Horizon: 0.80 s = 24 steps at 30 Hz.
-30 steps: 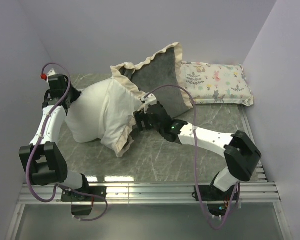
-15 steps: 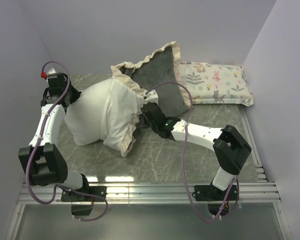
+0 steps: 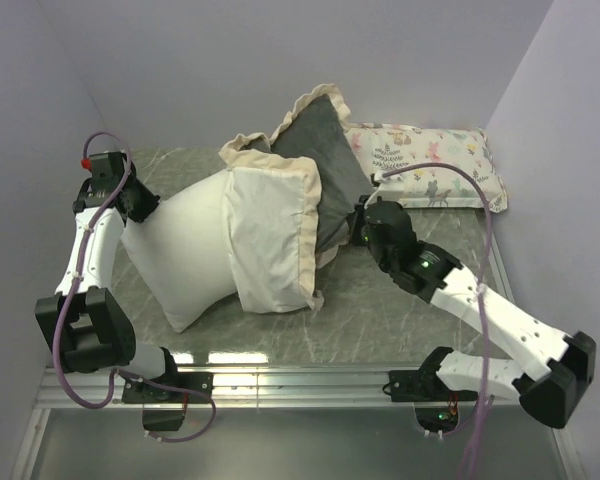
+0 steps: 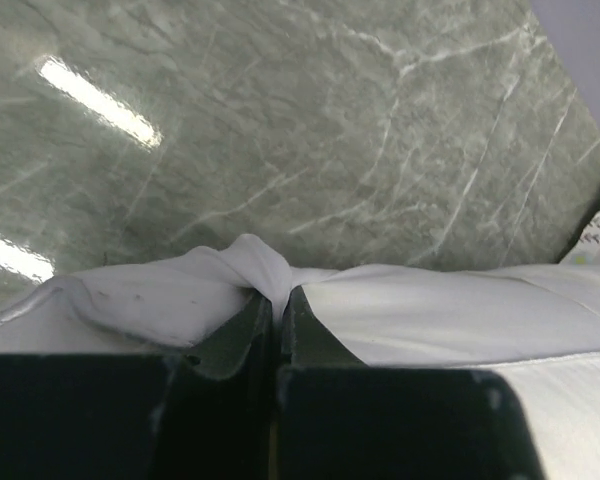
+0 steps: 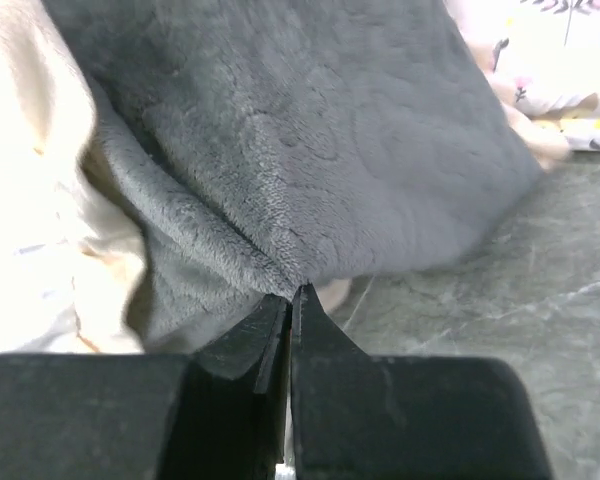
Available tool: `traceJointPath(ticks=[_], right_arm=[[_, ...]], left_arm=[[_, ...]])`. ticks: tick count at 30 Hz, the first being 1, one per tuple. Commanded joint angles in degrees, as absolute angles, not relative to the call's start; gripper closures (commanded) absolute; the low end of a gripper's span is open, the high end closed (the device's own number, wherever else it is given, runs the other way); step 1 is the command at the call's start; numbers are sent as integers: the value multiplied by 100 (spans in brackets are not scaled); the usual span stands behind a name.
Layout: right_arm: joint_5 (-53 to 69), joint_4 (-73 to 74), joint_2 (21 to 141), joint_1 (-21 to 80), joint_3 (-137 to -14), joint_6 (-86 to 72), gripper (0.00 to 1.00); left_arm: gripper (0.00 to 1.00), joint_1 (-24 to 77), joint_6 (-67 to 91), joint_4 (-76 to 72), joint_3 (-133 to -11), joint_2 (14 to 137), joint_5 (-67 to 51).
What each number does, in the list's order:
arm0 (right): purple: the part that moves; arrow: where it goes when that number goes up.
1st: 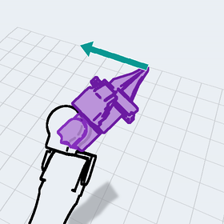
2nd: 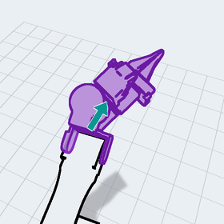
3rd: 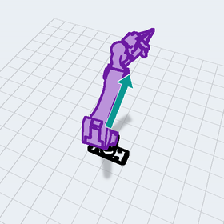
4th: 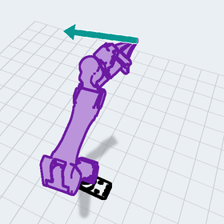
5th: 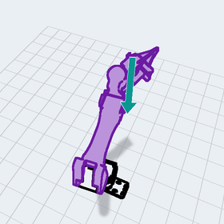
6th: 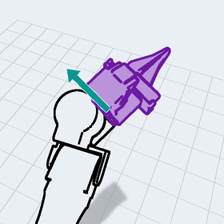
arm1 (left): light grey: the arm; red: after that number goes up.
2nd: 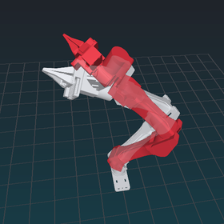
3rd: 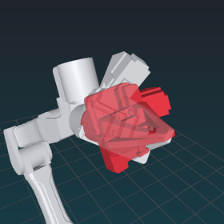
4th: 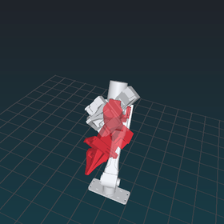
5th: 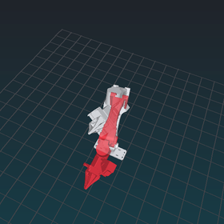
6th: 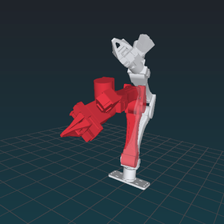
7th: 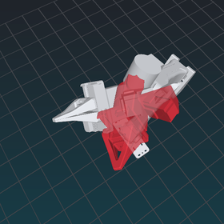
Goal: Remove the pillowcase from the pillow
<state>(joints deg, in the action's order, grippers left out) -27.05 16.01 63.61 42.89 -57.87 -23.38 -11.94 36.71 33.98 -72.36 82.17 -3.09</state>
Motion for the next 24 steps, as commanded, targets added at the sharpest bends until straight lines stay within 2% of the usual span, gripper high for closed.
traceJointPath(ticks=[1,6,8,11,12,15,16,21,24], right_arm=[[-3243,1986,5565,4455,-6187,-2347,100],[-4075,2311,5642,5920,-6705,-2391,100],[-4253,2390,5879,6151,-6889,-2356,100],[-4148,2356,6187,6152,-6812,-2356,100],[-4131,2321,6231,6118,-6742,-2355,100],[-3570,2101,6389,5627,-6356,-2452,100],[-3386,1961,6407,5294,-6250,-2496,100],[-2321,1574,6591,4632,-5757,-2611,100],[-2190,1573,6802,4361,-5739,-2601,100]], left_arm=[[98,-1424,3507,2778,-7479,8104,53],[94,-1109,3454,2918,-8067,8560,-123],[90,-906,3410,2979,-8400,8814,-106],[70,-432,3366,3138,-8718,8991,-18],[52,-248,3366,3077,-8727,8983,191],[26,-106,3436,3006,-8745,8798,211],[22,-71,3428,3006,-8754,8685,246],[17,262,3523,3383,-8912,8289,562],[18,718,3996,3437,-8098,7771,1228]])
